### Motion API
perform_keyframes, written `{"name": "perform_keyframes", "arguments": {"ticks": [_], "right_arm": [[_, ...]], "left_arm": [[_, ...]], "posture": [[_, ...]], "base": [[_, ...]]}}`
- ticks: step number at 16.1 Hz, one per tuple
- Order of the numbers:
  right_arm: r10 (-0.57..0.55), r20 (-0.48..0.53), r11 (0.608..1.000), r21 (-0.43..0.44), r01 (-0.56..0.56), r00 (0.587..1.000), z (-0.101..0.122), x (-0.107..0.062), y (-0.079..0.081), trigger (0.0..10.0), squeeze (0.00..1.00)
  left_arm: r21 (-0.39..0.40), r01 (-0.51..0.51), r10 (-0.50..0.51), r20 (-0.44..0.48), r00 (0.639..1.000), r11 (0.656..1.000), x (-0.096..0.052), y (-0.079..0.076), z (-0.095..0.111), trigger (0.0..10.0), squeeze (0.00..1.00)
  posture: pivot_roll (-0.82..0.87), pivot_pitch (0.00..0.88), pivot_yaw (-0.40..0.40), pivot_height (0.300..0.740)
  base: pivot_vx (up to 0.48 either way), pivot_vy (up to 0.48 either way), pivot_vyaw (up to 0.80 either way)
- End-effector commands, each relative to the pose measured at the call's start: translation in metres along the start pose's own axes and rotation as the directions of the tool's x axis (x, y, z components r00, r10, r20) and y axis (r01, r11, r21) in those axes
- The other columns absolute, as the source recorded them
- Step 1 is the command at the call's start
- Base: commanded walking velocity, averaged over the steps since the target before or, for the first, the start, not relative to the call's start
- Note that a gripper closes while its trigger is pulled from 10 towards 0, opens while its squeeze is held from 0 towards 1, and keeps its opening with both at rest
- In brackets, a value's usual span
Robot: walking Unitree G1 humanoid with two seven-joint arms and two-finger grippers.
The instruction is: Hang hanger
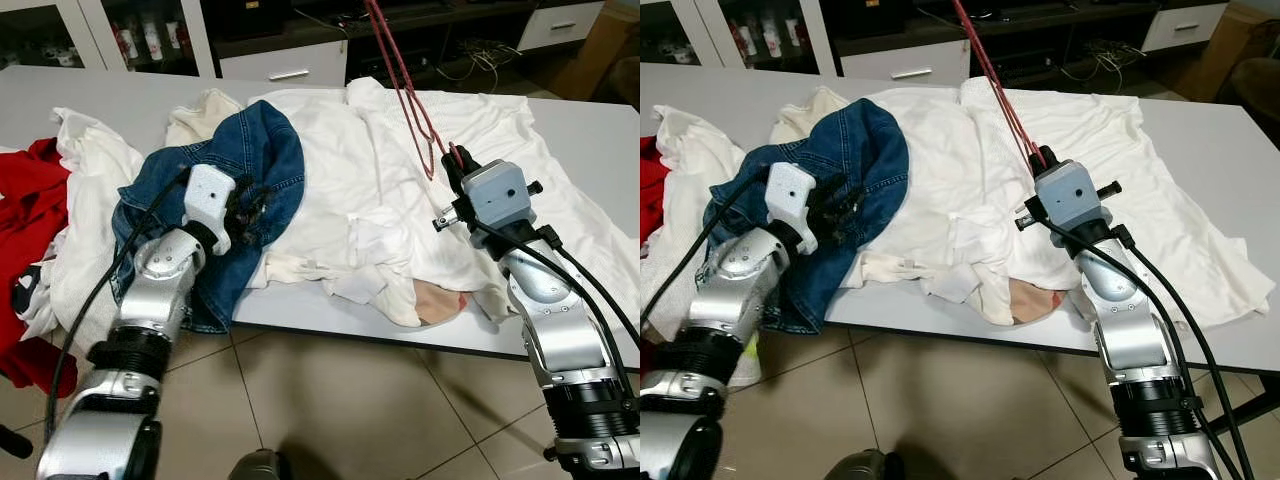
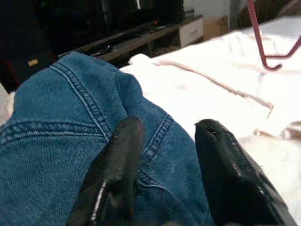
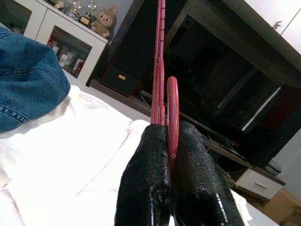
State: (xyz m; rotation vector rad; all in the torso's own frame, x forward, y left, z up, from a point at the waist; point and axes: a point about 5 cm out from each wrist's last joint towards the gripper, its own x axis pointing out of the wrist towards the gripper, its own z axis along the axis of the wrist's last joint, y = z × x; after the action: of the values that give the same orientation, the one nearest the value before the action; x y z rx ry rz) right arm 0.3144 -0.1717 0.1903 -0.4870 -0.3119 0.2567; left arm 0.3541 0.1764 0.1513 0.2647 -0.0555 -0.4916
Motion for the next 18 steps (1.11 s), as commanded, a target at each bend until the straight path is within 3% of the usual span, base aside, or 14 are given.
{"name": "perform_keyframes", "arguments": {"ticks": [1,5,6,10,12,18], "right_arm": [[0.004,0.022,1.0,-0.002,-0.004,1.0,0.004,0.002,0.001,10.0,0.0],[0.0,0.02,1.0,-0.003,0.0,1.0,0.003,0.001,0.0,10.0,0.0],[-0.002,0.019,1.0,-0.003,0.002,1.0,0.003,0.0,0.0,10.0,0.0],[-0.003,0.019,1.0,-0.003,0.003,1.0,0.003,0.001,0.0,10.0,0.0],[-0.004,0.02,1.0,-0.003,0.004,1.0,0.003,0.001,0.001,10.0,0.0],[-0.016,0.019,1.0,-0.003,0.016,1.0,0.003,0.0,0.0,10.0,0.0]], "left_arm": [[0.034,0.029,-0.028,-0.017,0.999,0.999,0.0,-0.002,0.002,10.0,1.0],[0.065,0.033,-0.029,-0.067,0.997,0.997,0.003,0.002,0.005,10.0,1.0],[0.067,0.036,-0.027,-0.134,0.991,0.997,0.005,0.003,-0.001,10.0,0.0],[0.049,-0.003,0.017,-0.3,0.954,0.999,0.01,0.003,-0.013,10.0,0.0],[0.026,0.017,-0.008,-0.332,0.943,1.0,0.012,-0.001,-0.015,10.0,0.0],[0.017,0.108,-0.082,-0.531,0.843,0.994,0.014,-0.026,-0.042,10.0,0.0]], "posture": [[0.11,0.016,0.044,0.74],[0.1,0.013,0.05,0.74],[0.1,0.013,0.05,0.74],[0.1,0.011,0.054,0.74],[0.1,0.01,0.055,0.74],[0.09,0.009,0.068,0.74]], "base": [[0.0,0.0,0.0],[0.0,0.0,0.0],[0.0,0.0,0.0],[0.0,0.0,0.0],[0.0,0.0,0.0],[0.0,0.0,0.0]]}}
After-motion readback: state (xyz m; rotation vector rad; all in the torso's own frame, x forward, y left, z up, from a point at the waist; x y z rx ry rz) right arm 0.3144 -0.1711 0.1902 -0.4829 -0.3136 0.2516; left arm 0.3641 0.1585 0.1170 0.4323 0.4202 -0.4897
